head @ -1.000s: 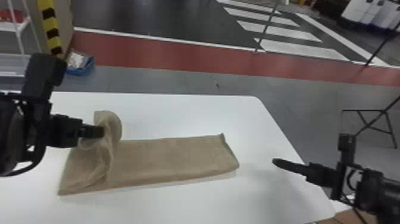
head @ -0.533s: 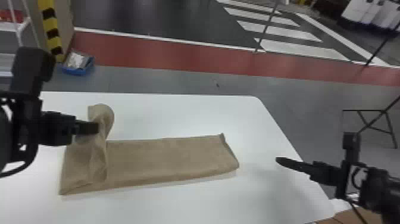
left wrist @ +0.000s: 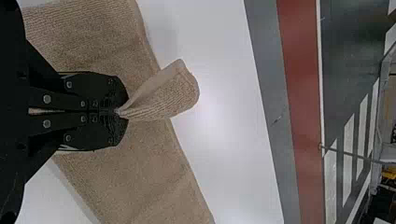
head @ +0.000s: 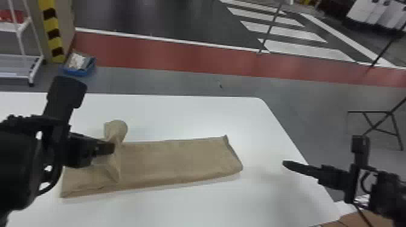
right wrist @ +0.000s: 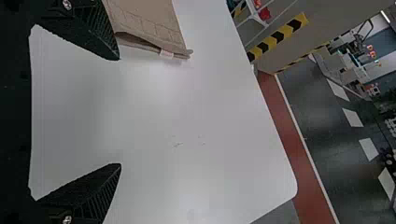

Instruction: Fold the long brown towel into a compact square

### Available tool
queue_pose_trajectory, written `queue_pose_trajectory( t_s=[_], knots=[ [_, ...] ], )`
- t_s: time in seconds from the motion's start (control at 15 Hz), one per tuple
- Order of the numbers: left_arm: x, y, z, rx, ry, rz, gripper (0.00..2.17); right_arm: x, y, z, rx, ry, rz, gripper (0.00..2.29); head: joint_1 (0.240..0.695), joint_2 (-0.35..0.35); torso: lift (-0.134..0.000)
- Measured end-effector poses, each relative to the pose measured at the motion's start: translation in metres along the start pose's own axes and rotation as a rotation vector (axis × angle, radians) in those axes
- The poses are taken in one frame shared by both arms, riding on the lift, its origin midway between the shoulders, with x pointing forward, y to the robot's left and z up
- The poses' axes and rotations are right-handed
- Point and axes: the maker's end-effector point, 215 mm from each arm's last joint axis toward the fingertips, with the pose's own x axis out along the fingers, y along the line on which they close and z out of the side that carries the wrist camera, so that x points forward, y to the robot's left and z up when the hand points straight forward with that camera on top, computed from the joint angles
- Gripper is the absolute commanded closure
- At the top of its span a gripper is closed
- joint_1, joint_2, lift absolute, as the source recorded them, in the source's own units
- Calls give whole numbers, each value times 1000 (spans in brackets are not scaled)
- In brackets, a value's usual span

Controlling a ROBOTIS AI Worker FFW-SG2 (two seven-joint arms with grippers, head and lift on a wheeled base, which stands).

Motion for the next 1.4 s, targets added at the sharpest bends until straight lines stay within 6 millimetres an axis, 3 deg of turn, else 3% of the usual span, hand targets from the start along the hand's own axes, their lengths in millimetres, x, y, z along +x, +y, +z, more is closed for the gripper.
queue_pose_trajectory(
  t_s=[0.07, 0.47, 0.67, 0.8, 1.0, 1.13, 1.4],
  knots=[
    [1, -9, -2, 9, 1, -20, -1, -2, -2, 1, -4, -2, -4, 63, 695, -350, -124],
    [7, -48, -13, 59, 20, -90, 33, -4, -2, 7, 2, -14, 6, 63, 695, -350, -124],
    [5, -54, -16, 61, 19, -98, 33, -6, 4, 9, 18, -22, 25, 63, 695, -350, -124],
    [-1, -48, -15, 37, 0, -98, 29, -8, 23, 10, 51, -19, 68, 66, 695, -350, -124],
    [-25, -27, -15, -57, -61, -118, 33, -2, 91, 12, 79, 19, 181, 70, 695, -350, -124],
    [-40, -3, -22, -137, -90, -116, 33, 20, 142, 15, 56, 33, 255, 66, 695, -350, -124],
    [-71, 61, -45, -320, -171, -117, 36, 103, 255, 0, 26, 95, 368, 83, 695, -103, -124]
  ],
)
